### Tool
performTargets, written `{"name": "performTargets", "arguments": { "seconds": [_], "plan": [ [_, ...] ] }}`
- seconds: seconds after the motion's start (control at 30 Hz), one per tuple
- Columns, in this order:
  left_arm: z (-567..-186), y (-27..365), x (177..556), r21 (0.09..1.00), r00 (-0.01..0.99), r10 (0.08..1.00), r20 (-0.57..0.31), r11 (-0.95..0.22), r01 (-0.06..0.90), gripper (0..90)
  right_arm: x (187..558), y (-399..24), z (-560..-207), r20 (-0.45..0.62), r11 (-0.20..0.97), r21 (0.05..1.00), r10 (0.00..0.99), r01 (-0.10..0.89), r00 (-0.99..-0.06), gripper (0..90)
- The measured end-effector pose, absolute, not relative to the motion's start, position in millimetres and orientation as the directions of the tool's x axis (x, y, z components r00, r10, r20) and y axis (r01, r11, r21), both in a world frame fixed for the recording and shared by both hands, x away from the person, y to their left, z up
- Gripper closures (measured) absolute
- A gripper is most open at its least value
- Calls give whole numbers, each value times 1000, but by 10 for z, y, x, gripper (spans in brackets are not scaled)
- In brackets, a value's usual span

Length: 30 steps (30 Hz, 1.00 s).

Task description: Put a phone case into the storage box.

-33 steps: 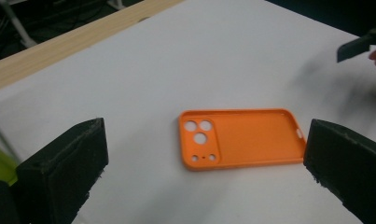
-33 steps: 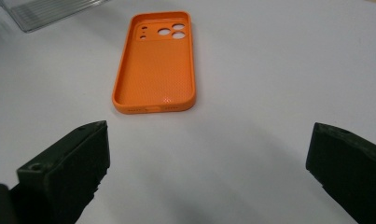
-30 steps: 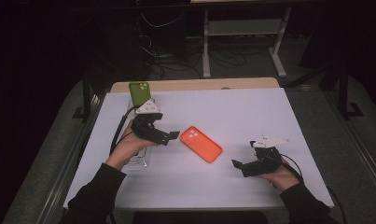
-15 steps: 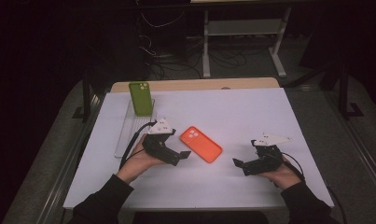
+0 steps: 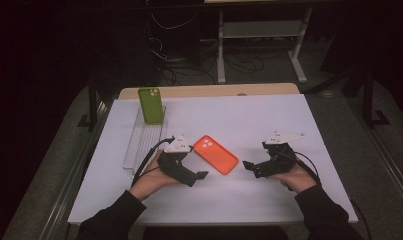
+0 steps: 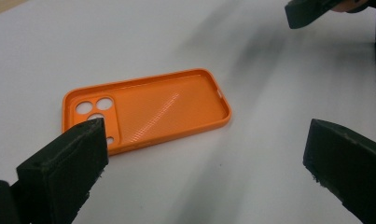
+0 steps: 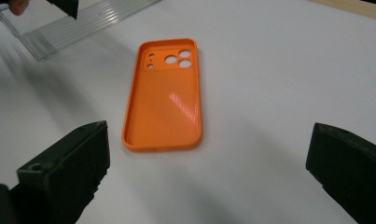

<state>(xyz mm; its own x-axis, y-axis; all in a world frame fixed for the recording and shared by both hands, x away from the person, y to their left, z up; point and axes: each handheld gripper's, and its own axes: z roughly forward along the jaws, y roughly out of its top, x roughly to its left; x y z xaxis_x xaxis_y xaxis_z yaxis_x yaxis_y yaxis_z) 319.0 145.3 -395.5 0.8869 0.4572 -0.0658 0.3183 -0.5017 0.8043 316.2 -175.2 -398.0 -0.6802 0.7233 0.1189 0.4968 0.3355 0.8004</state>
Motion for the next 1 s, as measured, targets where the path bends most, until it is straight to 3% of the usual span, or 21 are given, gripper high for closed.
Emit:
{"name": "performTargets", "arguments": {
  "seconds": [0.6, 1.0],
  "plan": [
    [-3961, 1475, 3208, 801, 890, 452, -60, -510, 313, 0, 3530, -1261, -3882, 118, 405, 766, 675, 499, -729, 0],
    [-3963, 1470, 3206, 801, 892, 447, -66, -509, 314, 0, 3777, -924, -3830, 118, 425, 732, 691, 533, -713, 0]
  ]
}}
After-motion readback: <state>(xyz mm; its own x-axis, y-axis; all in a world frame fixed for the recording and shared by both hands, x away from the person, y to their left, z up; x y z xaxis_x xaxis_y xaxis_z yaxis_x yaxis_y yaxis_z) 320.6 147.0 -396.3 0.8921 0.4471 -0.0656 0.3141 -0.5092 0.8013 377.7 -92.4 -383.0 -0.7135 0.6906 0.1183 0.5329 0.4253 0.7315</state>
